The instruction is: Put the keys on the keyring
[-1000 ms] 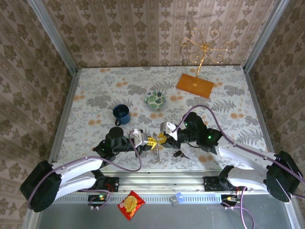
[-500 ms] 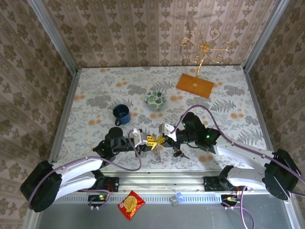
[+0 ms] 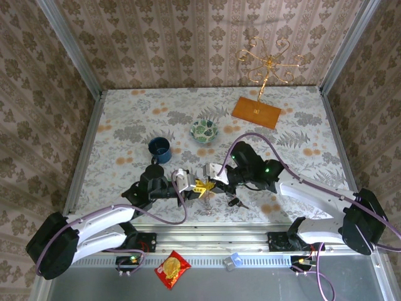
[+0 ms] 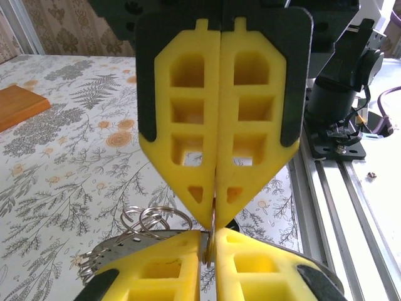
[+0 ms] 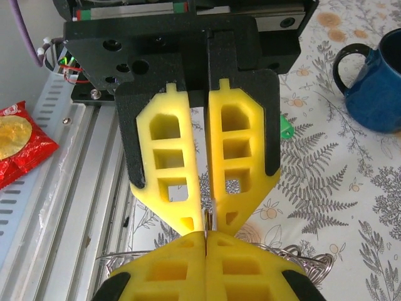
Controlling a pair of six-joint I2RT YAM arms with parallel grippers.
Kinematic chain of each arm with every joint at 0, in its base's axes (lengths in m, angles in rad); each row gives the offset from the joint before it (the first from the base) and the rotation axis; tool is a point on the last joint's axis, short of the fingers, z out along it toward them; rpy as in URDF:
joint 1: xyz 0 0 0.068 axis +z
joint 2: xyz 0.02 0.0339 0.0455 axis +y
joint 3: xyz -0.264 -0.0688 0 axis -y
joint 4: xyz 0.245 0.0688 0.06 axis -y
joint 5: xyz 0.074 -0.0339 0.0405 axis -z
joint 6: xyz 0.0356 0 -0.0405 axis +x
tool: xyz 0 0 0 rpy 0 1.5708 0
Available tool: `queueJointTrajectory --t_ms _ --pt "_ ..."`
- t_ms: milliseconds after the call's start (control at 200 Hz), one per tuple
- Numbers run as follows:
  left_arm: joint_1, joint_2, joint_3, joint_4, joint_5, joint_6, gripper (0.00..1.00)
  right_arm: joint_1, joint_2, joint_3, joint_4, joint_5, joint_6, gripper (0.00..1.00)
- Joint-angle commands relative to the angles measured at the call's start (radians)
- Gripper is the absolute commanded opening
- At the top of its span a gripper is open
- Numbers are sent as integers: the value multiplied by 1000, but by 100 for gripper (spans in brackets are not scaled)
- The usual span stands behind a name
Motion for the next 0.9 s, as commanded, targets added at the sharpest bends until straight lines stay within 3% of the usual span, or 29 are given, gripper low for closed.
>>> queueJointTrajectory --t_ms 0,305,420,490,645,750,895 --pt "2 -10 46 -44 22 37 12 18 18 52 -49 -12 -44 0" --pt "2 -17 51 -50 18 63 0 25 32 70 -63 -4 -19 0" --pt "2 -38 41 -48 -9 66 0 -15 -31 14 31 25 101 20" --pt "1 -52 36 -51 -28 60 0 -42 -99 -43 115 107 229 32" --pt "-1 -75 28 -66 -84 56 0 -46 -266 -195 229 397 595 37" --pt "-3 -86 28 -78 -97 55 0 -29 -343 -231 89 561 863 36" --pt "-12 -96 27 -99 -124 57 0 4 -417 -240 -145 668 1154 39"
